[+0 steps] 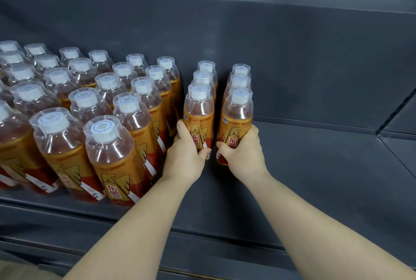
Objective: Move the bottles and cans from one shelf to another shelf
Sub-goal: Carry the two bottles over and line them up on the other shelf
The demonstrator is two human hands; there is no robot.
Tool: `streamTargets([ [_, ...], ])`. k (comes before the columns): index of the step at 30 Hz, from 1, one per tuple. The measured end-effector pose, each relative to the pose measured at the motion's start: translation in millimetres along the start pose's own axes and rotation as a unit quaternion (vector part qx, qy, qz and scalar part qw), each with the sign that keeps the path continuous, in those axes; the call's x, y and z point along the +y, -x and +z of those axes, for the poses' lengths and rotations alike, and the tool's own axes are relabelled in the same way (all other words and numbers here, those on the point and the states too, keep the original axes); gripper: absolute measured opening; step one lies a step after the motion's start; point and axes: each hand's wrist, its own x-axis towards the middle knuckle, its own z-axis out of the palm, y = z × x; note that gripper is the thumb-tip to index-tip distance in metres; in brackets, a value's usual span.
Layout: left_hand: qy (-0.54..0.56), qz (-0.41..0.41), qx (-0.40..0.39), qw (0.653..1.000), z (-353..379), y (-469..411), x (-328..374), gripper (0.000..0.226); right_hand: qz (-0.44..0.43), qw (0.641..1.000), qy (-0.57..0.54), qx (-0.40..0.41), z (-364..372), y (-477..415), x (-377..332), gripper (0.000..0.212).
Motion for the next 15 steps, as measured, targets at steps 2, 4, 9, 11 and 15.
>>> streamTargets([
  [2, 0.002, 0.0, -0.004, 1.0, -1.0, -1.0, -0.7, 0.087, 0.002, 1.0, -0.003, 0.0, 0.2, -0.1, -0.3, 0.073],
  [4, 0.011, -0.004, -0.004, 1.0, -0.5, -0.9, -1.1, 0.088, 0.007, 1.0, -0.005, 0.0, 0.1, -0.1, -0.5, 0.073],
  [9, 0.038, -0.012, -0.006, 0.999, 1.9, 0.6, -0.8, 0.091, 0.018, 1.0, -0.013, -0.009, -0.6, 1.7, -2.8, 0.074],
  [11, 0.048, -0.015, -0.008, 0.999, 1.7, 0.4, 0.2, 0.095, 0.028, 0.999, -0.02, -0.018, -1.5, 1.7, -4.3, 0.076],
  [15, 0.079, -0.029, -0.018, 0.996, -2.1, 2.1, 2.6, 0.111, 0.043, 0.996, -0.039, -0.061, -12.0, 5.9, -5.4, 0.095],
])
